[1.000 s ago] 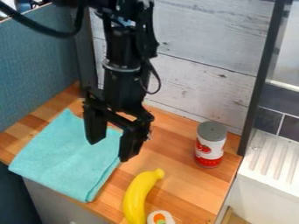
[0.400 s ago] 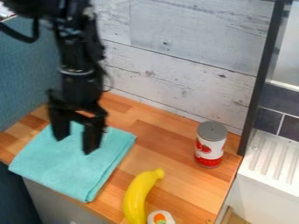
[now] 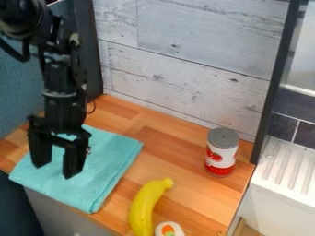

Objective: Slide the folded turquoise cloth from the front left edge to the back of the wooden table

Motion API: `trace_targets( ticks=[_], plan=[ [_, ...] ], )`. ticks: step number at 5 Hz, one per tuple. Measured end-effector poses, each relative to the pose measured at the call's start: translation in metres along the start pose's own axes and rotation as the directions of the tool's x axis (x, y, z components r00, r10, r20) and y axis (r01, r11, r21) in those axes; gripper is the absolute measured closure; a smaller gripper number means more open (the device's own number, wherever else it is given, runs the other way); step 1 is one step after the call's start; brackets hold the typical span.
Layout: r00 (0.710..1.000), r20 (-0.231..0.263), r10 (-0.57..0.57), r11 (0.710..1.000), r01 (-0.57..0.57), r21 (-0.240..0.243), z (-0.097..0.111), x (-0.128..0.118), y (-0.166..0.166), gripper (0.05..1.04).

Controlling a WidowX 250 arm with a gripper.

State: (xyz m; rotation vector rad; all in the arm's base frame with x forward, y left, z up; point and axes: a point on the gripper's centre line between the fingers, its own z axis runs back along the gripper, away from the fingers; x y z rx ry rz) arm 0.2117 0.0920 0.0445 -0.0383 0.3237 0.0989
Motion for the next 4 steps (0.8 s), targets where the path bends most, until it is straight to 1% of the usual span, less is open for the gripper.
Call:
trace_targets(
  ticks=[1, 2, 3, 4],
  plan=[
    [0.999, -0.040, -0.009, 1.000, 0.008, -0.019, -0.018, 0.005, 0.000, 0.084],
    [0.999, -0.024, -0.027, 1.000, 0.027, -0.012, -0.029, 0.009, 0.001, 0.084],
    [0.998, 0.041, -0.039, 0.999, 0.039, 0.001, -0.031, 0.018, 0.002, 0.084],
    [0.997, 0.074, -0.036, 0.999, 0.035, 0.004, -0.028, 0.031, 0.004, 0.085]
  ],
)
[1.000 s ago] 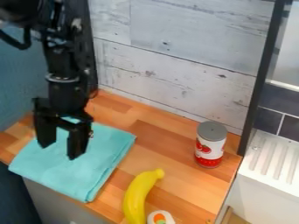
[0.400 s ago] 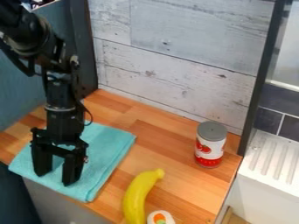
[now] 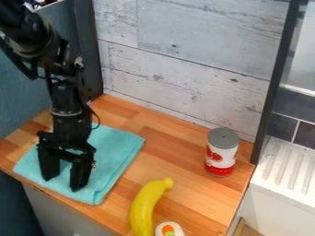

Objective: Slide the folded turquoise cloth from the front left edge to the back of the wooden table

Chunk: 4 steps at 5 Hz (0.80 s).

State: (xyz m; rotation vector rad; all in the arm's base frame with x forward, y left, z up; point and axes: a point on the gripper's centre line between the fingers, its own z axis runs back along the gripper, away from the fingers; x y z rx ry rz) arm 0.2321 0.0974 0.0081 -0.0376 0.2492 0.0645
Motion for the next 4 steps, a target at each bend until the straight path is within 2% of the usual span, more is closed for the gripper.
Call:
trace_targets(
  ticks=[2, 3, 4],
  plan=[
    [0.995, 0.104, -0.002, 1.000, 0.002, -0.002, 0.015, 0.051, 0.010, 0.084],
    [0.990, 0.134, -0.051, 0.999, 0.049, 0.021, 0.021, 0.071, 0.010, 0.084],
    [0.989, 0.122, -0.087, 0.995, 0.082, 0.049, 0.023, 0.075, 0.010, 0.084]
  ],
)
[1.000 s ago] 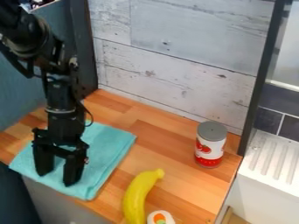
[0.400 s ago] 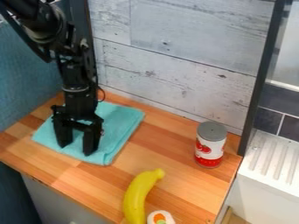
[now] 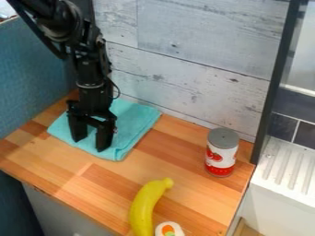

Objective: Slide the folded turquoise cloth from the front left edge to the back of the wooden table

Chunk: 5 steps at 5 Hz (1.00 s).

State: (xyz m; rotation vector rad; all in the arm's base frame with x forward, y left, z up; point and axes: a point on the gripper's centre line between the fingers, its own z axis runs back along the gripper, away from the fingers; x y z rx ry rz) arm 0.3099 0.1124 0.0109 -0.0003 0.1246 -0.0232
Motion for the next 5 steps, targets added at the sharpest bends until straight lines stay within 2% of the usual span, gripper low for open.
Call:
trace_targets(
  ticks=[1, 2, 3, 4, 5],
  plan=[
    [1.000, -0.015, -0.013, 1.000, 0.014, 0.020, 0.002, -0.004, 0.003, 0.084],
    [0.999, -0.033, 0.010, 1.000, -0.010, 0.023, 0.021, -0.026, -0.002, 0.084],
    [0.997, 0.029, 0.069, 0.998, -0.069, 0.005, 0.059, -0.034, 0.002, 0.083],
    [0.997, 0.046, 0.065, 0.998, -0.065, 0.017, 0.074, -0.034, 0.007, 0.083],
    [0.999, 0.028, 0.046, 0.997, -0.048, 0.053, 0.090, -0.045, -0.007, 0.083]
  ],
)
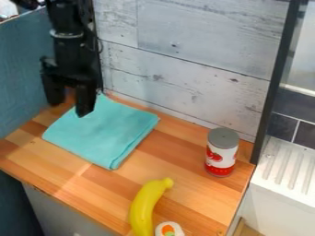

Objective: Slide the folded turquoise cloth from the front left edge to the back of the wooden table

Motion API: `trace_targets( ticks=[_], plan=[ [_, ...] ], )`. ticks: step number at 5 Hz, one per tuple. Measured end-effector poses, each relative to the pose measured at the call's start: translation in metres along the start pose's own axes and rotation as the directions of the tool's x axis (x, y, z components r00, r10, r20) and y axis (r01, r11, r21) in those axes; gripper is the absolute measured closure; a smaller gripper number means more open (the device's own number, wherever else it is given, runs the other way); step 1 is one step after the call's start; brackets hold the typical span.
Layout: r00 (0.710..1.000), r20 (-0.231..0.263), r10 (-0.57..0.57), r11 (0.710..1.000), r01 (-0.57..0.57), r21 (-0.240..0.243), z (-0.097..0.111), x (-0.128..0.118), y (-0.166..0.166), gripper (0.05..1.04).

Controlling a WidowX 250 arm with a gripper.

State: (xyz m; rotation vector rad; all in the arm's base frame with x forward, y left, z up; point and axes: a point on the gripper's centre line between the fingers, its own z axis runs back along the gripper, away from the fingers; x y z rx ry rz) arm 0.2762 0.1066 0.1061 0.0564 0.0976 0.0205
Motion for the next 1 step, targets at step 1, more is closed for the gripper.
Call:
trace_targets(
  ticks=[1],
  plan=[
    [1.000, 0.016, 0.002, 1.000, -0.002, -0.002, 0.0170, -0.0210, -0.0188, 0.083]
  ],
)
